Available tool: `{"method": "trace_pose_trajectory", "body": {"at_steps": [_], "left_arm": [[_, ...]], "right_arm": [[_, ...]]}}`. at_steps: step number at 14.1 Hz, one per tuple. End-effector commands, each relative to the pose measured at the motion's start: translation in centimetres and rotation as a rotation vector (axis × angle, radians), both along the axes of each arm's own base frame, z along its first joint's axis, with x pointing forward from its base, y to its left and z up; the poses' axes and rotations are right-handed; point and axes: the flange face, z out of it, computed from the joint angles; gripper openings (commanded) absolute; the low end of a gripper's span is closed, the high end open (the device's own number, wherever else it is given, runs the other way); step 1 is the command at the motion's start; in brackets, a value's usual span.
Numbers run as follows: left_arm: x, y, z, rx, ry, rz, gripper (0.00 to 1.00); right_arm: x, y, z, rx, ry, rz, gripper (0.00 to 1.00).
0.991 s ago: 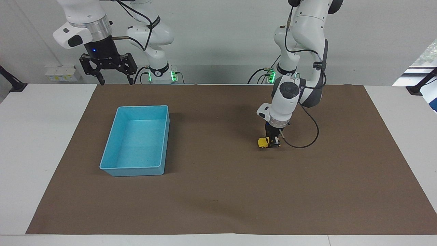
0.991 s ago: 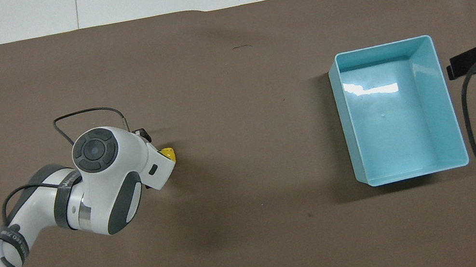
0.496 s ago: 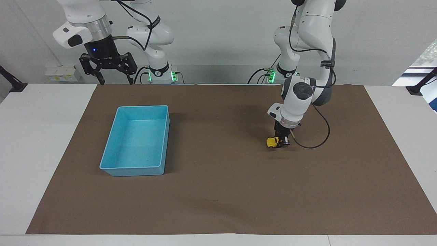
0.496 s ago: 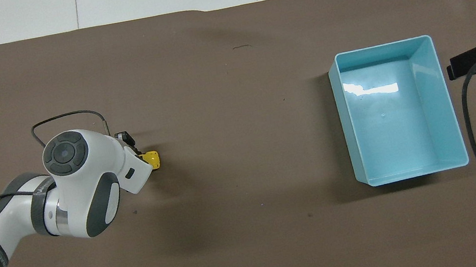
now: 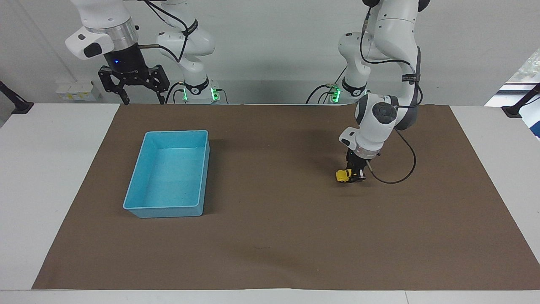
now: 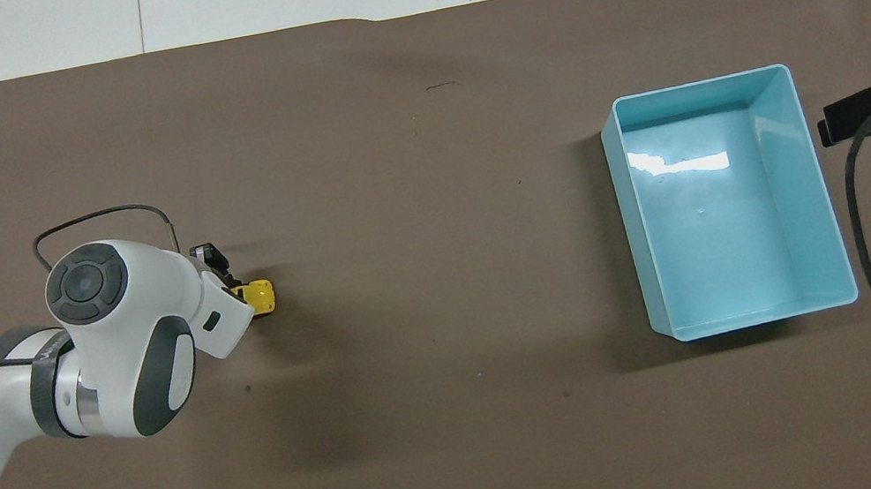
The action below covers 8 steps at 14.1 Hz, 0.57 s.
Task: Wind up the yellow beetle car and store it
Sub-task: 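Drag the car back along the table with the left gripper to wind it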
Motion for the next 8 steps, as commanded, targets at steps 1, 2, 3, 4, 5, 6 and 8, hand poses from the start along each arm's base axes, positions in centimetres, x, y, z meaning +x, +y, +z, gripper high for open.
{"method": "trace_pose_trajectory", "body": {"at_steps": [1,2,3,4,5,6,8], "left_arm": [[-0.7,0.6,0.3,-0.015,-0.007,-0.024,0.0],[-1.1,-0.6,1.6,-0.013,0.0,-0.029,0.66],[-1.7,-2.7,2.9,-0.003,0.031,-0.067,1.0],[-1.6,-2.8,4.0,0.014,0.094,-0.071,1.0],[-0.8,-2.3,5.8,0.022,0.13,-0.073,1.0],[-0.3,-2.3,7.2,0.024,0.141,-0.065,1.0],[0.3,-2.1,9.4,0.02,0.122,-0.052,1.0]], "right_arm": [[-0.7,-0.3,0.2,0.028,0.01,-0.015,1.0],[-0.7,-0.3,0.2,0.028,0.01,-0.014,1.0],[-0.7,-0.2,0.2,0.028,0.01,-0.012,1.0],[-0.7,-0.2,0.2,0.028,0.01,-0.012,1.0],[-0.7,-0.3,0.2,0.028,0.01,-0.014,1.0],[-0.7,-0.3,0.2,0.028,0.01,-0.014,1.0],[-0.7,-0.2,0.2,0.028,0.01,-0.012,1.0]]}}
